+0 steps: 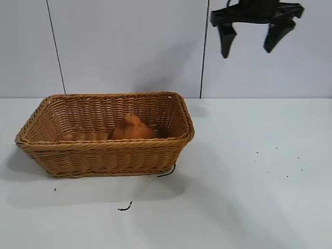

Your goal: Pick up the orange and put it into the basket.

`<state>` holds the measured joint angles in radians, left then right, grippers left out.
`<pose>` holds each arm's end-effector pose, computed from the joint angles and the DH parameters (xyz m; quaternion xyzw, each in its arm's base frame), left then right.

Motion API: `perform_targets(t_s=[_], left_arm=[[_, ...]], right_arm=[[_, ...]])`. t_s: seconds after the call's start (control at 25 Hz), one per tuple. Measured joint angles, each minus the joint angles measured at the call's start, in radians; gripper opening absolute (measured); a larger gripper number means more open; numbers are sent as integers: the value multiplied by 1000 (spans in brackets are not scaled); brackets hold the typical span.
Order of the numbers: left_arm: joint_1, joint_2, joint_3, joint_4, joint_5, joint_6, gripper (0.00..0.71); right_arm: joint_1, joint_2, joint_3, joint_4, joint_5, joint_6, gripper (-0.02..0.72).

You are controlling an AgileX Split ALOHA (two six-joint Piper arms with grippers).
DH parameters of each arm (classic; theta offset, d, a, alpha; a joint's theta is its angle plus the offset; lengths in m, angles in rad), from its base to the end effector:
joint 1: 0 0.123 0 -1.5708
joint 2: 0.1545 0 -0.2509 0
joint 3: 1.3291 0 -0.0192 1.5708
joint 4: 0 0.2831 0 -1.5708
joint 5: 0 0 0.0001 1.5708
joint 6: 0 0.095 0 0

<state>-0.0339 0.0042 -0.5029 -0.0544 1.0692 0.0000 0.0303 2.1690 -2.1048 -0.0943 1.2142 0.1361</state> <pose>0.0613 -0.0066 0.2911 0.0156 0.8553 -0.0359 0.5166 0.4892 0.0064 0.2439 0.0441 0.9800 -0.0307 0.1917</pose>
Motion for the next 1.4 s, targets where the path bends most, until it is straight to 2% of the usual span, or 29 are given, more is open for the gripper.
perform_targets(t_s=[0.32,0.52,0.8,1.28,1.4], left_arm=[[0,0,0,0,-1,0,639],[0,0,0,0,-1,0,639],[0,0,0,0,-1,0,639],[0,0,0,0,0,0,639],[0,0,0,0,0,0,639]], right_arm=[[-16,-3,12,60,2,-35,656],[-7,-65,144,94,0,-51,656],[-7,-323,499,144,-1,-93,656],[-7,-968,1144,147,1,-109,656],[-7,-1138,1293,147,-21,-119,656]])
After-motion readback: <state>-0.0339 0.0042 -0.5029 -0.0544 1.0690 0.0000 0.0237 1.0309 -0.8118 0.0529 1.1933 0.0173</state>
